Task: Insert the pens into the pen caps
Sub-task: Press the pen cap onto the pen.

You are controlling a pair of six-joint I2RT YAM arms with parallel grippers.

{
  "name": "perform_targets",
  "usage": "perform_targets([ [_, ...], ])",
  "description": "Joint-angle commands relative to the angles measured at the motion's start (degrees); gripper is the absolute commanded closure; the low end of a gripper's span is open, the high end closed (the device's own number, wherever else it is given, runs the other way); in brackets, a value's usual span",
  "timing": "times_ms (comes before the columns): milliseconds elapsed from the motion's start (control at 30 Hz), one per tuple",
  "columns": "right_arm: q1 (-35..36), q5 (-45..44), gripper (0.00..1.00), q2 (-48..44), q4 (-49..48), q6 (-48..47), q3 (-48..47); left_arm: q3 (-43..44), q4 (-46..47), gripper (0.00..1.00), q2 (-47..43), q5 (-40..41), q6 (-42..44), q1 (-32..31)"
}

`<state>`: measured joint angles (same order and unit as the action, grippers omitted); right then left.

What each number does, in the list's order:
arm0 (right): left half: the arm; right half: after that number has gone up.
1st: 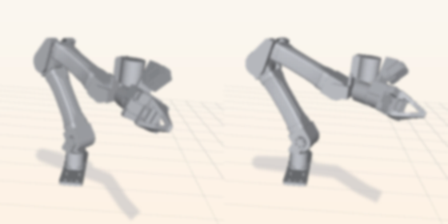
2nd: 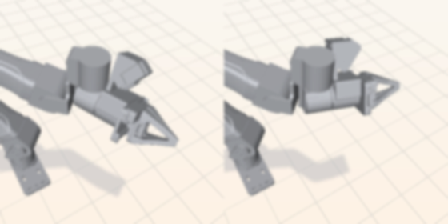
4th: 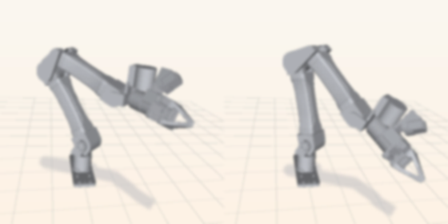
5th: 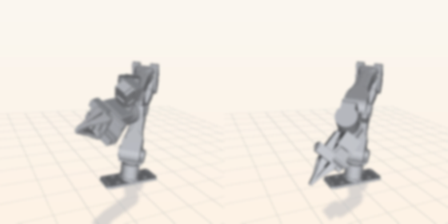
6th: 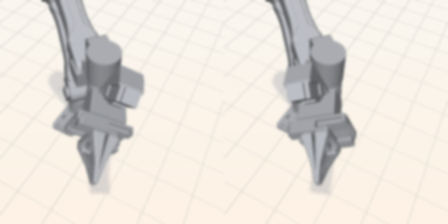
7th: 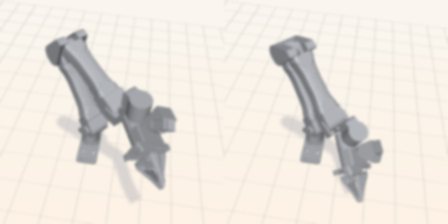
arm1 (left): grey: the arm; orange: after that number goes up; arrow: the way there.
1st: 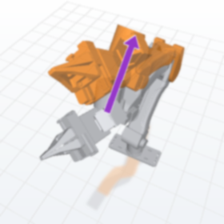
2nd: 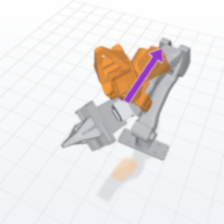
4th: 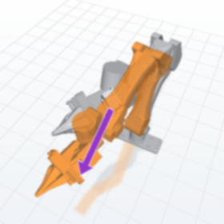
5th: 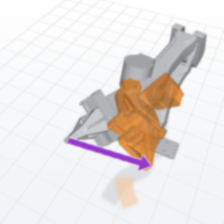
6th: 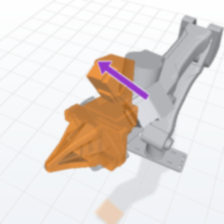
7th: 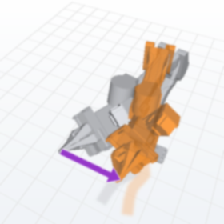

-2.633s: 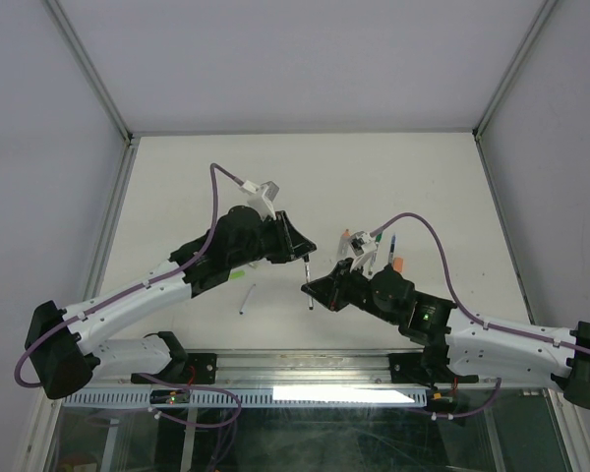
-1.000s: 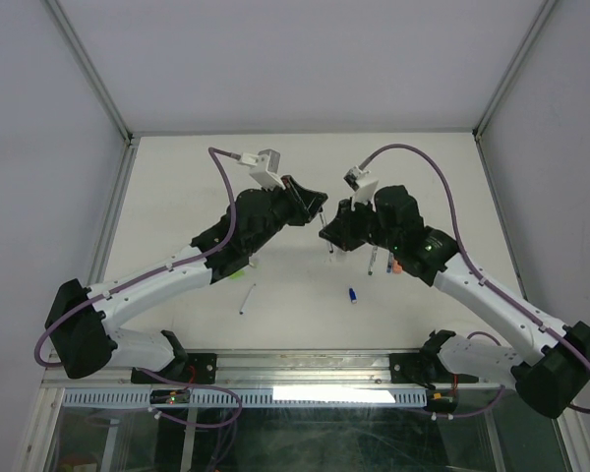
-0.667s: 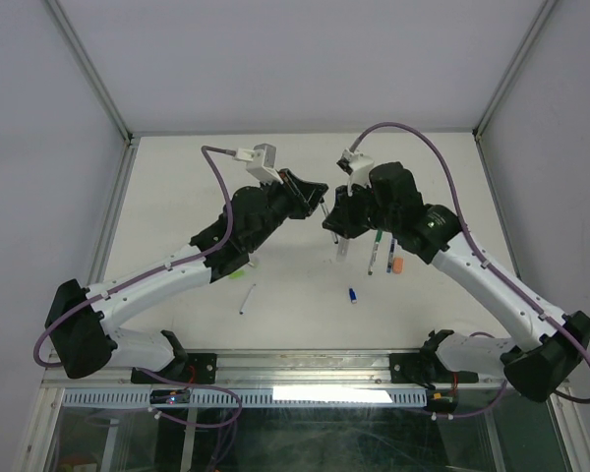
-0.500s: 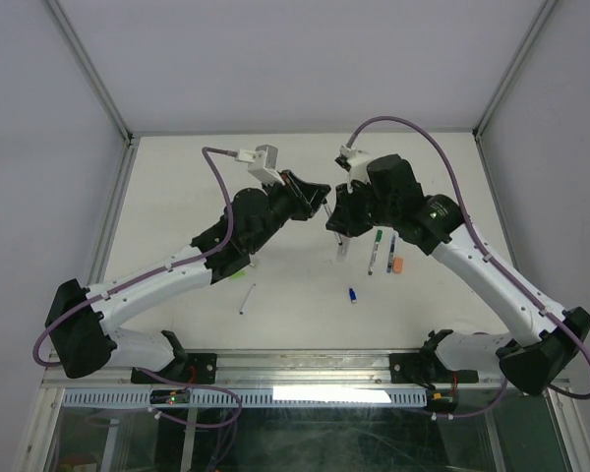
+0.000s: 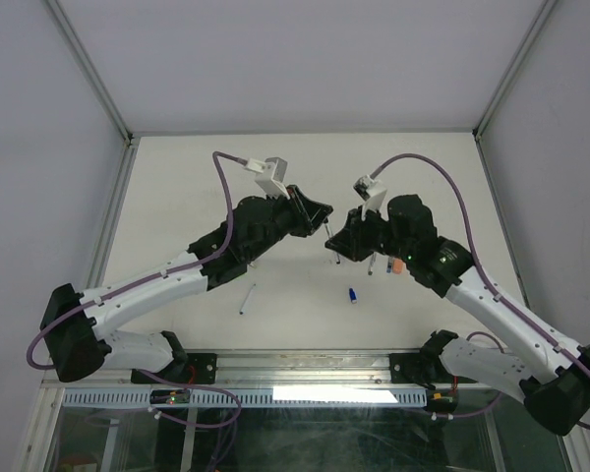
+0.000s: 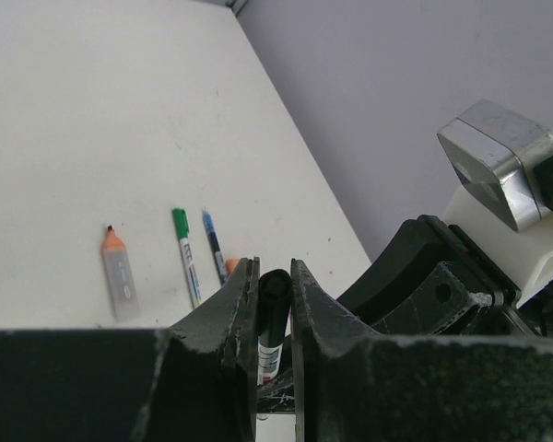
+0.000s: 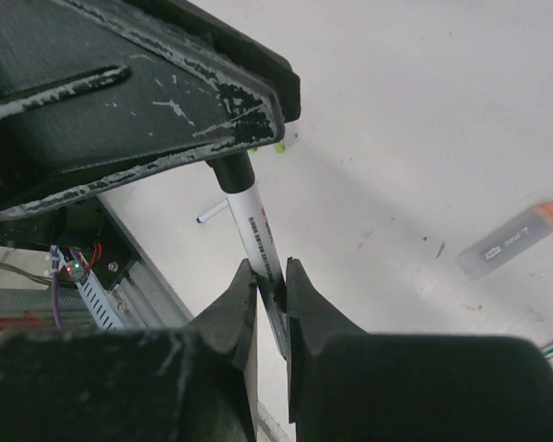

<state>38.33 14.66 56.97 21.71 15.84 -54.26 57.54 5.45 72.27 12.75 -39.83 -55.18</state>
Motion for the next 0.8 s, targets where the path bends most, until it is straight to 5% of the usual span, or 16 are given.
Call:
perform_targets([
  [0,-2.42,-8.41,1.0,-5.14,-32.12,6.67,3.65,-4.4,-16.16,0.99,2.16,-17.39,-1.41,-5.89],
  [133,-0.62,-6.94,1.0,-8.01,-31.06,7.29,9.86,-5.03,-15.7,0.92,2.71,-16.82,-1.67,-5.82],
  [433,6.41,-8.44,1.0,-10.14,-24.55,9.22,17.19,-3.18,-15.67,0.53,3.46,-17.39,-0.8,-3.21],
  [767,8.56,-20.77,1.0,-11.45,-9.07,20.16,20.16,0.86,-18.58,0.42,-2.05,-21.44,3.68,8.01],
])
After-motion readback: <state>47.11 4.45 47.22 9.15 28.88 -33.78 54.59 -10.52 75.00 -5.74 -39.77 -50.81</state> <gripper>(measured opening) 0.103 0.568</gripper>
